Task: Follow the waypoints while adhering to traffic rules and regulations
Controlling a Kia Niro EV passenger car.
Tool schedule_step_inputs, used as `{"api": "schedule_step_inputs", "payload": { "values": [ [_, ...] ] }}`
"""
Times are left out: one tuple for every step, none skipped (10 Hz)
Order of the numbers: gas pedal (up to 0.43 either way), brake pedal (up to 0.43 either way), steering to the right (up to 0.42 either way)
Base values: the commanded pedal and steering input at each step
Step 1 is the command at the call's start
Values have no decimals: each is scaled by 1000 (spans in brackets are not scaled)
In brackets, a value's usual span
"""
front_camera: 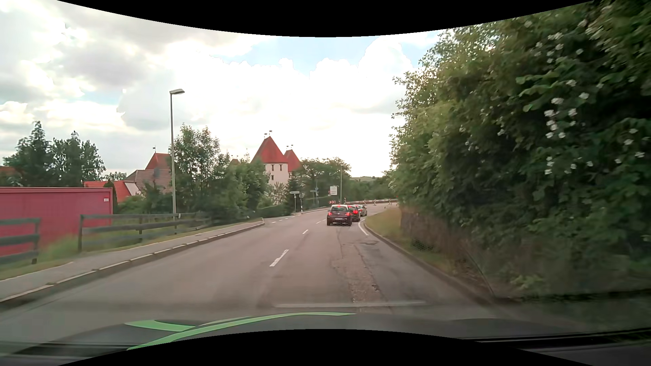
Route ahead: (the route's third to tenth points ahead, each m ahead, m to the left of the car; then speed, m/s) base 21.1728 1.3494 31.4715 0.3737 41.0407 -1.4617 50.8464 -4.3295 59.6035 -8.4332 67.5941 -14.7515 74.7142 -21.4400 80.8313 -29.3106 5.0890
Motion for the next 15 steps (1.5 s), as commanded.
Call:
{"api": "schedule_step_inputs", "payload": {
  "values": [
    [0,244,12],
    [0,244,12],
    [0,238,12],
    [0,244,13],
    [0,238,13],
    [0,238,13],
    [0,238,14],
    [0,238,13],
    [0,232,14],
    [0,226,14],
    [0,220,15],
    [0,220,18],
    [0,213,19],
    [0,213,18],
    [0,213,18]
  ]
}}
